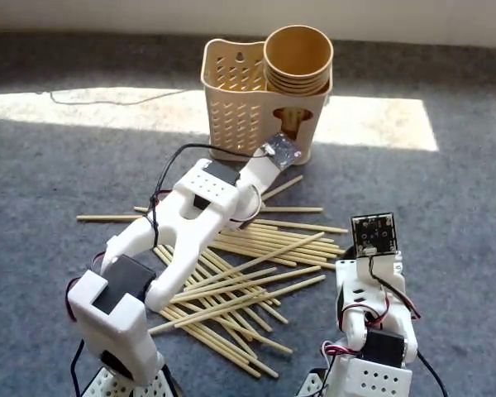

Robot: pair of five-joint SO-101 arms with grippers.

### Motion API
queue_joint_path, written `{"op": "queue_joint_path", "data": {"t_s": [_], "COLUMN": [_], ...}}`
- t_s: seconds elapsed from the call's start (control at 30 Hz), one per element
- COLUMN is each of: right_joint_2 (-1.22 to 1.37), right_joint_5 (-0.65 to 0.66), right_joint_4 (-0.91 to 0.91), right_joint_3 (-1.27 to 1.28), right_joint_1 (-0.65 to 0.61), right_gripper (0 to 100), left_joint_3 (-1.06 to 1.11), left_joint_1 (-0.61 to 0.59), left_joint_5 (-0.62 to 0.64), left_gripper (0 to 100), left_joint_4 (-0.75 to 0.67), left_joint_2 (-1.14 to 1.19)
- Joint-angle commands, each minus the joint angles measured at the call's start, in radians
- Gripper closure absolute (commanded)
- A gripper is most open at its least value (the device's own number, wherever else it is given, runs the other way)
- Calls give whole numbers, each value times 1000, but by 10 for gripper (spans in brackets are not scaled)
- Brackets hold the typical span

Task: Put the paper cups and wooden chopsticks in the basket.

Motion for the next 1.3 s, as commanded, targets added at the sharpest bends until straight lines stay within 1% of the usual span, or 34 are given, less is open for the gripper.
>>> {"op": "queue_joint_path", "data": {"t_s": [0.0, 0.23, 0.37, 0.53, 0.6, 0.67, 0.73, 0.9, 1.27], "right_joint_2": [-7, -7, -7, -7, -7, -7, -7, -7, -7], "right_joint_5": [-9, -9, -9, -9, -9, -9, -9, -9, -9], "right_joint_4": [-22, -22, -22, -22, -22, -22, -22, -22, -22], "right_joint_3": [107, 107, 107, 107, 107, 107, 107, 107, 107], "right_joint_1": [-5, -5, -5, -5, -5, -5, -5, -5, -5], "right_gripper": [992, 992, 992, 992, 992, 992, 992, 992, 992], "left_joint_3": [-41, -38, -44, -50, -58, -90, -108, -105, -114], "left_joint_1": [-12, -5, -4, -4, 2, 18, 35, 62, 54], "left_joint_5": [-3, -8, -8, -9, -9, -9, -6, -6, -11], "left_gripper": [937, 945, 996, 993, 993, 993, 993, 993, 993], "left_joint_4": [14, 26, 63, 83, 117, 187, 247, 327, 442], "left_joint_2": [-7, -5, 8, 39, 36, 24, -8, -128, -306]}}
